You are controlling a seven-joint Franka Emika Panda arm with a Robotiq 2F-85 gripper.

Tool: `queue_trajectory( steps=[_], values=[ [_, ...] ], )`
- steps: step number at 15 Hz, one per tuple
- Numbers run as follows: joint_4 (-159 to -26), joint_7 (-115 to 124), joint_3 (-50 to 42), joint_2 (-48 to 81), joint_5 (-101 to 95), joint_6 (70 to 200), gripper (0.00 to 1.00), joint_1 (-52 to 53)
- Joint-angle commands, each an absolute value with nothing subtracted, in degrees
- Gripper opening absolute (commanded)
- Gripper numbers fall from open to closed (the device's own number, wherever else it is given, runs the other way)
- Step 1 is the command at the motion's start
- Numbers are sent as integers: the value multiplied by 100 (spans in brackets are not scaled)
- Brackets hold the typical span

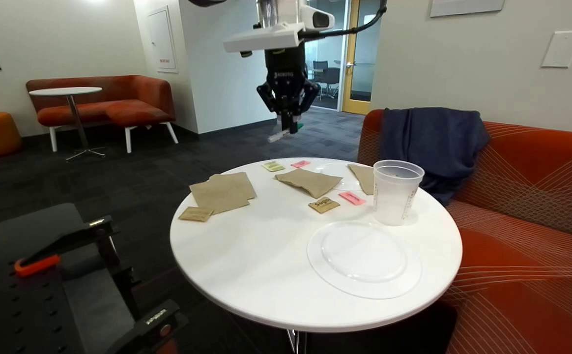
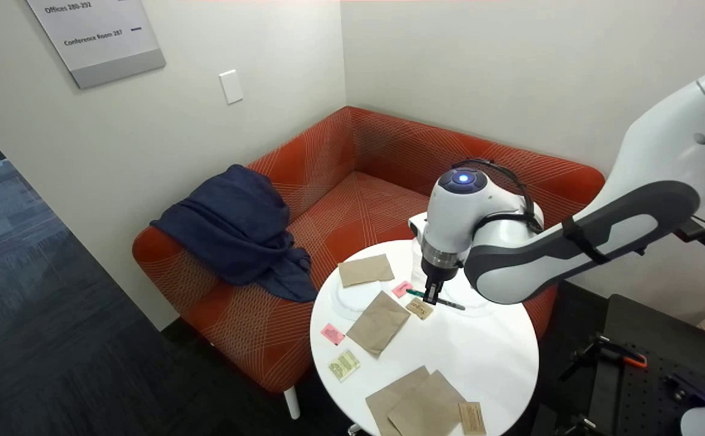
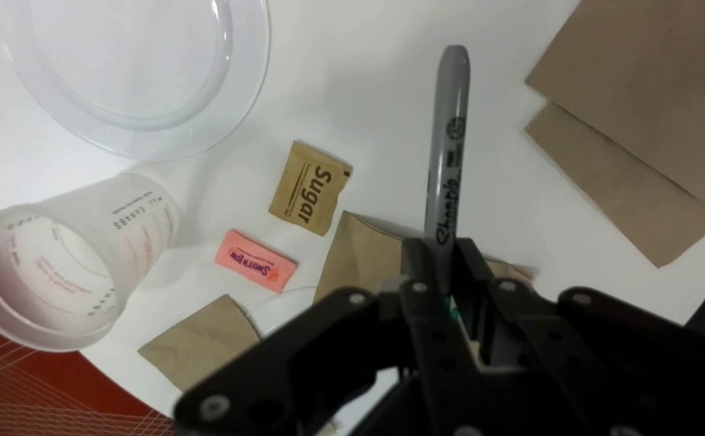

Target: Get the marker from the table and place it in the transparent cup

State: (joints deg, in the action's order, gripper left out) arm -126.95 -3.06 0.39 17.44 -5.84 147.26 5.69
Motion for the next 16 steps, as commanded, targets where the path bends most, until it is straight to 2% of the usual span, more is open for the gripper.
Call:
queue_trajectory(
  steps=[1, 16],
  values=[
    [-12657, -372, 108, 1285, -398, 14197, 4, 356],
    [-11953, -445, -186, 1136, -392, 14017, 4, -223]
  ],
)
